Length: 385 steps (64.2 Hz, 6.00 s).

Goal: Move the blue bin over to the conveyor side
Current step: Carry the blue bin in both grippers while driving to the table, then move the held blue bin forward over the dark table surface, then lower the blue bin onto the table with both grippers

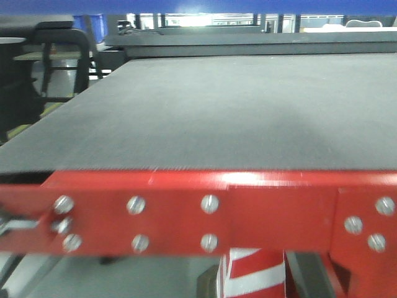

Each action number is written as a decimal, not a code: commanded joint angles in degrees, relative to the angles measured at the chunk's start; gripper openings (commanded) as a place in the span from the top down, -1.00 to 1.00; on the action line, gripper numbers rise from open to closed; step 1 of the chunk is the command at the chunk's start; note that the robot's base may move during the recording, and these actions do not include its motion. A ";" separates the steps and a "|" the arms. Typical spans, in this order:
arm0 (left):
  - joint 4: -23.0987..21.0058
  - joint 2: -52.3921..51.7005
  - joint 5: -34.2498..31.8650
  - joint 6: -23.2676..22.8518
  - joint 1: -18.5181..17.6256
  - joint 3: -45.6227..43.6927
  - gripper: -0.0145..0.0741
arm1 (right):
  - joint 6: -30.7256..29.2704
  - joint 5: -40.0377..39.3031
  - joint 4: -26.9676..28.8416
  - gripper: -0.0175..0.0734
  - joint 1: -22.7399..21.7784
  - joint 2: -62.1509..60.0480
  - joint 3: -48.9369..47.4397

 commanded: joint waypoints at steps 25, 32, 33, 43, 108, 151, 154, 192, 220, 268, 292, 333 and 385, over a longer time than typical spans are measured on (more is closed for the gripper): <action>1.86 -1.08 -5.18 1.18 -0.19 -0.87 0.72 | -0.70 -5.76 -4.08 0.79 -0.26 -0.94 -0.76; 1.86 -1.08 -5.18 1.18 -0.19 -0.87 0.72 | -0.70 -5.76 -4.08 0.79 -0.26 -0.94 -0.76; 1.86 -1.08 -5.18 1.18 -0.19 -0.87 0.72 | -0.70 -5.76 -4.08 0.79 -0.26 -0.94 -0.76; 1.86 -1.08 -5.18 1.18 -0.19 -0.87 0.72 | -0.70 -5.76 -4.08 0.79 -0.26 -0.94 -0.76; 3.05 -1.08 -22.16 1.29 -0.19 -0.87 0.72 | -0.70 -5.76 -4.08 0.79 -0.26 -0.94 -0.76; 1.41 -0.66 -22.55 1.29 -0.19 -0.87 0.72 | -0.70 -5.04 -3.98 0.79 -0.26 -0.60 -0.76; 0.98 0.19 -20.52 1.29 -0.19 -0.87 0.72 | -0.70 -4.92 -3.98 0.79 -0.26 0.00 -0.76; -2.61 13.96 -20.30 5.25 -0.19 9.47 0.72 | -0.92 -13.44 -5.72 0.79 -0.26 8.08 10.79; 14.57 20.75 -22.03 -1.06 -10.89 12.35 0.72 | -0.92 -26.67 -5.72 0.79 -0.37 9.26 23.25; 17.39 28.66 -22.68 -9.82 -15.08 12.35 0.72 | -0.92 -30.82 -5.91 0.79 -0.37 15.27 25.97; 15.76 31.59 -22.67 -9.82 -15.08 12.35 0.59 | -0.92 -31.68 -5.91 0.29 -0.37 18.44 25.95; 19.29 28.16 -23.75 -9.82 -15.08 8.74 -0.37 | -0.92 -23.74 -5.91 0.13 -0.37 16.95 14.26; 21.47 14.57 -26.66 -9.82 -15.08 1.80 0.67 | -0.92 -20.41 -6.40 0.81 -0.37 6.47 -5.07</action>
